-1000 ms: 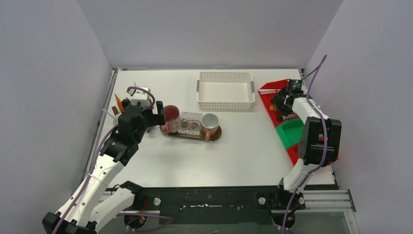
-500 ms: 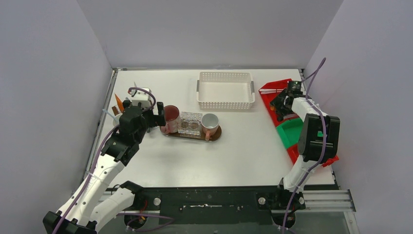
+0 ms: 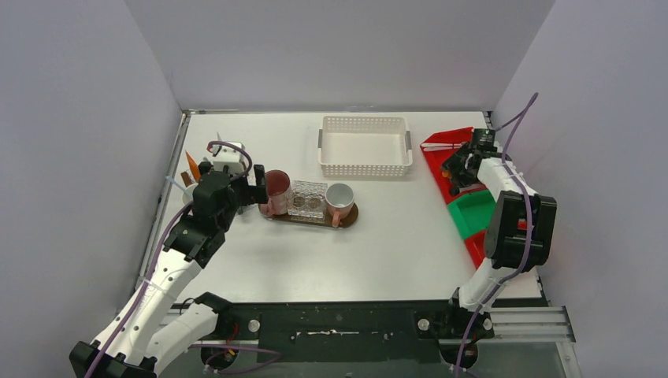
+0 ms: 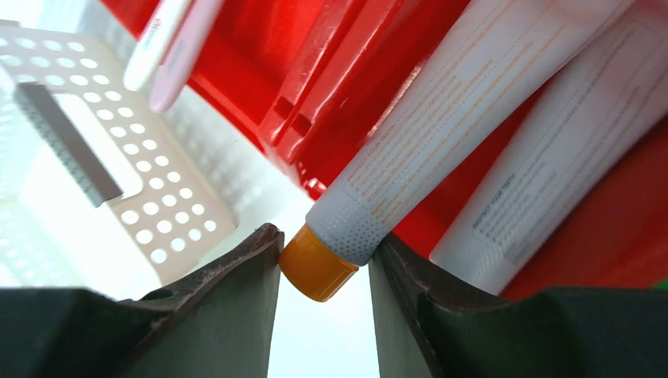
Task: Prepare toiletry sets of a toothbrush and toothpaste on the tray
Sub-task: Pick up the toothpaste from the storage box.
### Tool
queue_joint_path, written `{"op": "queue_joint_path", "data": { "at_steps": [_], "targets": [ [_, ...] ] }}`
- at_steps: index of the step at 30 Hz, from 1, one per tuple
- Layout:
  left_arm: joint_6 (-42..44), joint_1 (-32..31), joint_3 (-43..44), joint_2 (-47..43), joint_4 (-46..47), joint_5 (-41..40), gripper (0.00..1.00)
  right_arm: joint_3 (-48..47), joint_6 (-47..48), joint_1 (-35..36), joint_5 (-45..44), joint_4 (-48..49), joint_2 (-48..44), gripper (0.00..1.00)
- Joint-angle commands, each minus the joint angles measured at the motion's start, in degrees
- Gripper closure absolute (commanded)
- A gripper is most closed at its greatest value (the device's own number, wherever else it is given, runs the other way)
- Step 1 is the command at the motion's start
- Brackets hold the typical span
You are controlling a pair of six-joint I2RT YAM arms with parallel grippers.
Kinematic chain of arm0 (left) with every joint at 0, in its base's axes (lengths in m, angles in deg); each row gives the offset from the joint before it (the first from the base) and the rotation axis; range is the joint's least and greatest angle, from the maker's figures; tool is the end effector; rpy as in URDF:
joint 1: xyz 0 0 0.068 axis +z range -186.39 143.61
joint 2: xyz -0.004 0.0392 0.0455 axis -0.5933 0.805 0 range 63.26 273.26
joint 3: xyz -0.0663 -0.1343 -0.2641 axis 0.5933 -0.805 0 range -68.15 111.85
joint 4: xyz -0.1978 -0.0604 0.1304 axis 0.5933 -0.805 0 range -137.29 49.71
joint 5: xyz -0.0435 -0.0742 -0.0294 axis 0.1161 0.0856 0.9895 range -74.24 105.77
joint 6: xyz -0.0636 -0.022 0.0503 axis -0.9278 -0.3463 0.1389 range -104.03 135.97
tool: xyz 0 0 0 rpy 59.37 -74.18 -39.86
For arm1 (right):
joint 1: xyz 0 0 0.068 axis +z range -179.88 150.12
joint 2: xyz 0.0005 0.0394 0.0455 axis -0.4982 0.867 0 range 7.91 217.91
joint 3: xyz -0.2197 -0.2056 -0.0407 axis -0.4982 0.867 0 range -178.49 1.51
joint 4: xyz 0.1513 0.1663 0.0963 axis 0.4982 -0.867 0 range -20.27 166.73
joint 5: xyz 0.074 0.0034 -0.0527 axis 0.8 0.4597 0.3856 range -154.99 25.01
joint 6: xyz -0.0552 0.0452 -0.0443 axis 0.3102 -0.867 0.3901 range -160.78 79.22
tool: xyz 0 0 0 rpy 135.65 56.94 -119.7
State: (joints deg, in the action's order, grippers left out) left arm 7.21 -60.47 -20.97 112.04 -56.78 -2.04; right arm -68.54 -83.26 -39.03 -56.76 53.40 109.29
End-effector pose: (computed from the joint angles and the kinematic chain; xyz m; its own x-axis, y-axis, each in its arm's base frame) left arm 0.1831 -0.0572 0.3449 -0.2989 -0.0253 -0.9539 0.0785 0.9956 -0.0510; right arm 0.3851 -0.0513 0.2168 -0.5430 0.7644 -0.3476 0.5997 0.6428 0.4767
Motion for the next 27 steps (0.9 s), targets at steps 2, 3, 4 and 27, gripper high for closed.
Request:
{"op": "queue_joint_path", "data": {
  "at_steps": [2,3,4,27],
  "targets": [
    [0.2,0.0,0.2,-0.3,3.2,0.2,0.06,-0.5,-2.1,-0.7,-0.6,-0.5,-8.4,1.00],
    [0.2,0.0,0.2,-0.3,3.2,0.3,0.06,-0.3,-2.3,-0.8,-0.6,-0.6,-9.2,1.00],
    [0.2,0.0,0.2,-0.3,3.2,0.3,0.06,0.0,-2.5,-0.8,-0.6,-0.6,-10.0,1.00],
    [-0.8,0.8,0.0,-0.5,3.7,2.4,0.06,22.9,12.2,-0.8,9.8,19.6,-33.5,1.00]
  ]
}}
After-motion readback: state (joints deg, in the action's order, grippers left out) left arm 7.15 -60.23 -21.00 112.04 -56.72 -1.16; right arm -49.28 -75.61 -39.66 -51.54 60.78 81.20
